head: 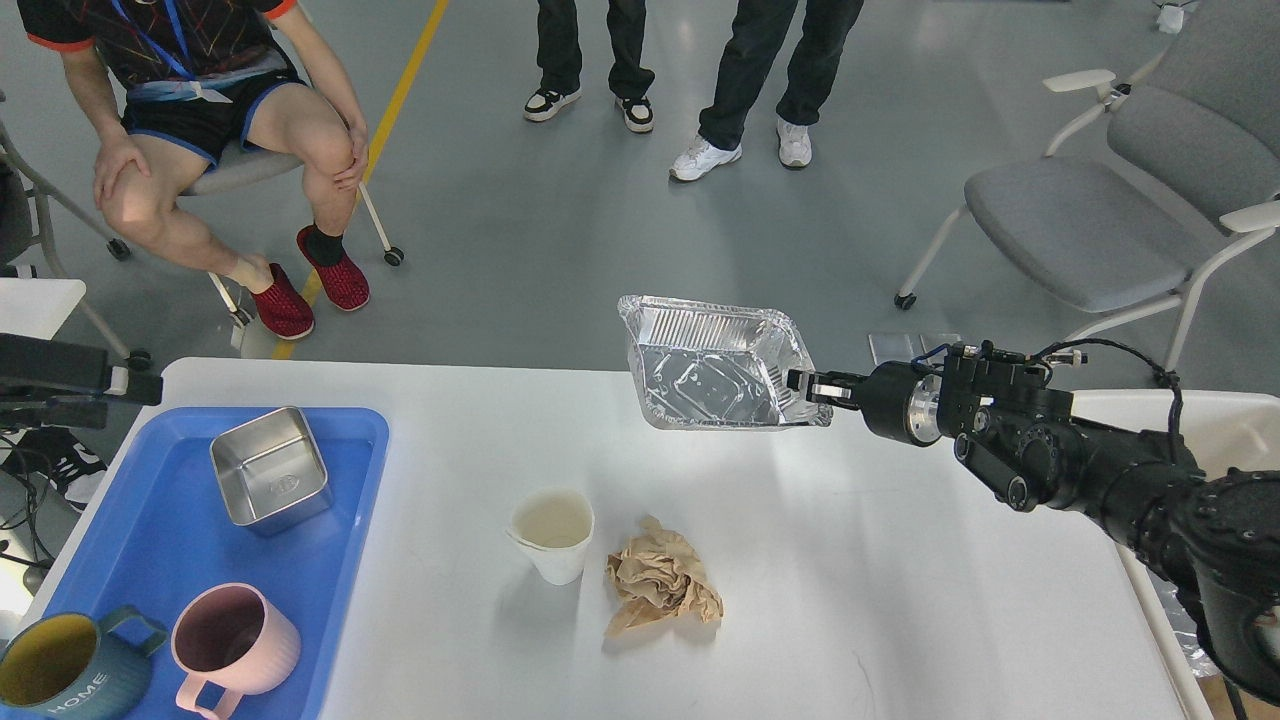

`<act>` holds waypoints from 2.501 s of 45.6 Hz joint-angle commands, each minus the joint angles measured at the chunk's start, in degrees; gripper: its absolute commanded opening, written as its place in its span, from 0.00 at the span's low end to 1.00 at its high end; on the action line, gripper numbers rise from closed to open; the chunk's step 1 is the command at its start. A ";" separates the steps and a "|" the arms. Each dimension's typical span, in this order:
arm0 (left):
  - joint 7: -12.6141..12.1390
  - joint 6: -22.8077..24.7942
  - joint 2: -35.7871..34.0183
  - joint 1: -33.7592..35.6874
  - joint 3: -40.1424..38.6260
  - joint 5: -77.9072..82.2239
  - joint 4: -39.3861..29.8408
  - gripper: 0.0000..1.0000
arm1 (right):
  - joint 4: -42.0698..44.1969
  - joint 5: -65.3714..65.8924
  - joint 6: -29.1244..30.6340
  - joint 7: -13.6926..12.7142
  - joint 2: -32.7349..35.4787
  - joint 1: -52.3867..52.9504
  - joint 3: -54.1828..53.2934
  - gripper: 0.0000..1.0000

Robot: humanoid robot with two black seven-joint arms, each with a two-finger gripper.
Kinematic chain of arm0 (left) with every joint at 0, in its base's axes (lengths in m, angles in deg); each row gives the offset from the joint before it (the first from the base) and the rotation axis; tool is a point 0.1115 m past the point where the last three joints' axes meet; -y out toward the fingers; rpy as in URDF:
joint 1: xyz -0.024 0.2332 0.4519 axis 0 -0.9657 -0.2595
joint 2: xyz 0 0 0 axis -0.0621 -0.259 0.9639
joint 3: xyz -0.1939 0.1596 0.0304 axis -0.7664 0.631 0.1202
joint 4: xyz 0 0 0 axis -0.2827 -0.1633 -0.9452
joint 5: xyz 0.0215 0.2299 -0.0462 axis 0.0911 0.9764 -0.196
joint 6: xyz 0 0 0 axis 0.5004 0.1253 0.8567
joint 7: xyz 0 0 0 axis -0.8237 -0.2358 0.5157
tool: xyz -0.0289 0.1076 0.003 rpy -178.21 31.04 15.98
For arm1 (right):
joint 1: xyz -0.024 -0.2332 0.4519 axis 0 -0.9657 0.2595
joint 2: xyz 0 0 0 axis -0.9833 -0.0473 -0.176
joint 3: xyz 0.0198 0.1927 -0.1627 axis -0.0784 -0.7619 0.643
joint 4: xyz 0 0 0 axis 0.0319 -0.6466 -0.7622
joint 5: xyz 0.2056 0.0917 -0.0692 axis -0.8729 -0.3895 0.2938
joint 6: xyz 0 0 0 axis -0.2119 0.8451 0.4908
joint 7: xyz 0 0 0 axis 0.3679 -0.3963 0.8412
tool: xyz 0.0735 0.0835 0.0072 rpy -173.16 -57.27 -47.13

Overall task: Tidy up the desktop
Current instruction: 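Move the left gripper from the basin to the white paper cup, then grasp the paper cup with the left gripper and lift it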

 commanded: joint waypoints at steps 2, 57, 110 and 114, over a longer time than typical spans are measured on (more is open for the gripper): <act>-0.76 -0.81 0.64 0.39 -0.12 0.92 0.08 0.91 | -0.01 0.00 -0.01 0.01 -0.07 -0.01 -0.10 0.00; -2.34 -23.31 50.29 -27.29 -2.84 -1.54 24.77 0.91 | 1.48 0.00 0.16 -0.08 -2.88 1.48 -0.19 0.00; -2.08 -25.34 55.48 -30.02 -1.96 -3.30 31.37 0.45 | 1.57 0.00 0.16 -0.17 -4.02 1.13 -0.10 0.00; -1.99 -25.07 56.19 -30.02 -1.96 -3.21 32.51 0.36 | 1.57 0.00 0.16 -0.17 -3.94 1.13 -0.10 0.00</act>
